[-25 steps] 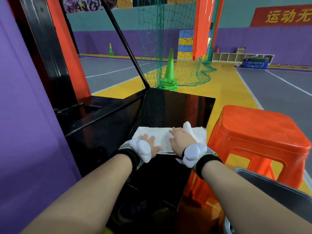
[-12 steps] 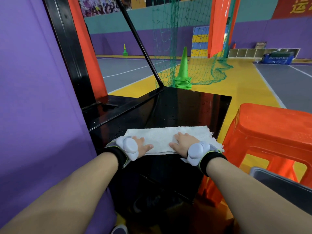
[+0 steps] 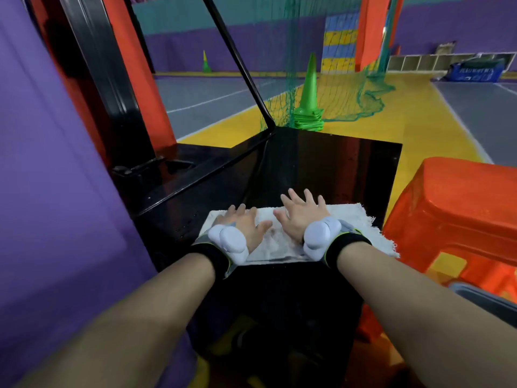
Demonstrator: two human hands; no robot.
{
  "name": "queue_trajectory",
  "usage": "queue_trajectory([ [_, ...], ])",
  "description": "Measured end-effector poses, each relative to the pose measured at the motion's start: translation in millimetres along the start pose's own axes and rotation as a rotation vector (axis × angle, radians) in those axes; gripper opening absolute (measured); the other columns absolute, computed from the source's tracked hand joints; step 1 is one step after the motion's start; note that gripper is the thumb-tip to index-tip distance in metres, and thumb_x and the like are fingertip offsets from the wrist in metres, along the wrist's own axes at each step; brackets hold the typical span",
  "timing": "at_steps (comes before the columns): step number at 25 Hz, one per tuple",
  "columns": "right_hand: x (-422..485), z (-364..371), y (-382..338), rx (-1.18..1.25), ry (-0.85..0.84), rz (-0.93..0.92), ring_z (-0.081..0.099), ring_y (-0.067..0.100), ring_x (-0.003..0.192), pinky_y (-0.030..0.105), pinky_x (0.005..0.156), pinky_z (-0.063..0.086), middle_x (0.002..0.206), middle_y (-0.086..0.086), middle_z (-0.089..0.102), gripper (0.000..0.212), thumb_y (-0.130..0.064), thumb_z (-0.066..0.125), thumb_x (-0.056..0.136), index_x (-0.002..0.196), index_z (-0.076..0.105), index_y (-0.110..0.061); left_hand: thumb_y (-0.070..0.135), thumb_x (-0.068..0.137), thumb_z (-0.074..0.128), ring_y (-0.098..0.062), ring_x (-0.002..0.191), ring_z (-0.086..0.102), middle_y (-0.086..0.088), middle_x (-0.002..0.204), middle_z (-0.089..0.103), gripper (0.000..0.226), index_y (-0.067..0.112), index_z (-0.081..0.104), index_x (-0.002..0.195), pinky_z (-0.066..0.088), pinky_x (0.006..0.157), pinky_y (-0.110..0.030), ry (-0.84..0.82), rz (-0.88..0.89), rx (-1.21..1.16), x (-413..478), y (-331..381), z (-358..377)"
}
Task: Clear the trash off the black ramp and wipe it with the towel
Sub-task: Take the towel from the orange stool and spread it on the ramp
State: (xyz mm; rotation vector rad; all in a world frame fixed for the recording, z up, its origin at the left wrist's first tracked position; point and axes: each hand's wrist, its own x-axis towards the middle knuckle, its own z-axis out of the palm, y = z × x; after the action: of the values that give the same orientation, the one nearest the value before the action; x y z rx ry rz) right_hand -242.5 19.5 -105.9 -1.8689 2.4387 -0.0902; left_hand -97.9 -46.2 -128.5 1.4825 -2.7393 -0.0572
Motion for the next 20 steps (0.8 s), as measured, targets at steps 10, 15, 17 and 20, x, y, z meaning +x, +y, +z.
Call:
queue_trajectory([
  [10,-11.9,-11.6,33.0,-0.012,0.066,0.067,-0.001,0.027,0.147,0.048,0.118,0.000,0.161,-0.003,0.002,0.064,-0.055,0.022,0.097,0.152,0.007,-0.026,0.060,0.093,0.027,-0.027,0.145,0.004,-0.009,0.159,0.006,0.072,0.020,0.009,0.150,0.010,0.115,-0.041,-0.108,-0.015,0.002,-10.6,-13.9,-2.1],
  [15,-57.5,-18.3,38.0,-0.064,-0.015,0.126,0.004,0.029,0.147,0.050,0.118,0.006,0.161,-0.002,0.005,0.066,-0.059,0.021,0.096,0.152,0.010,-0.026,0.067,0.091,0.022,-0.028,0.145,-0.004,-0.005,0.160,-0.005,0.074,0.028,0.001,0.150,0.002,0.116,-0.041,-0.207,-0.048,-0.006,-41.3,-5.9,-8.0],
  [17,-65.8,-19.2,33.1,-0.050,-0.018,0.151,0.005,0.029,0.147,0.050,0.117,0.007,0.161,-0.001,0.007,0.066,-0.059,0.021,0.096,0.152,0.011,-0.026,0.070,0.088,0.023,-0.029,0.145,-0.007,-0.004,0.160,-0.006,0.076,0.032,0.001,0.150,-0.002,0.115,-0.042,-0.220,-0.100,-0.071,-47.5,-2.7,-10.2],
  [20,-66.0,-9.5,26.4,-0.032,-0.019,0.164,0.007,0.028,0.146,0.047,0.117,0.009,0.161,-0.002,0.008,0.068,-0.061,0.023,0.095,0.152,0.012,-0.025,0.076,0.084,0.025,-0.031,0.145,-0.002,-0.002,0.160,-0.002,0.080,0.035,0.004,0.149,0.000,0.115,-0.046,-0.193,-0.119,-0.053,-43.5,1.7,-4.1],
])
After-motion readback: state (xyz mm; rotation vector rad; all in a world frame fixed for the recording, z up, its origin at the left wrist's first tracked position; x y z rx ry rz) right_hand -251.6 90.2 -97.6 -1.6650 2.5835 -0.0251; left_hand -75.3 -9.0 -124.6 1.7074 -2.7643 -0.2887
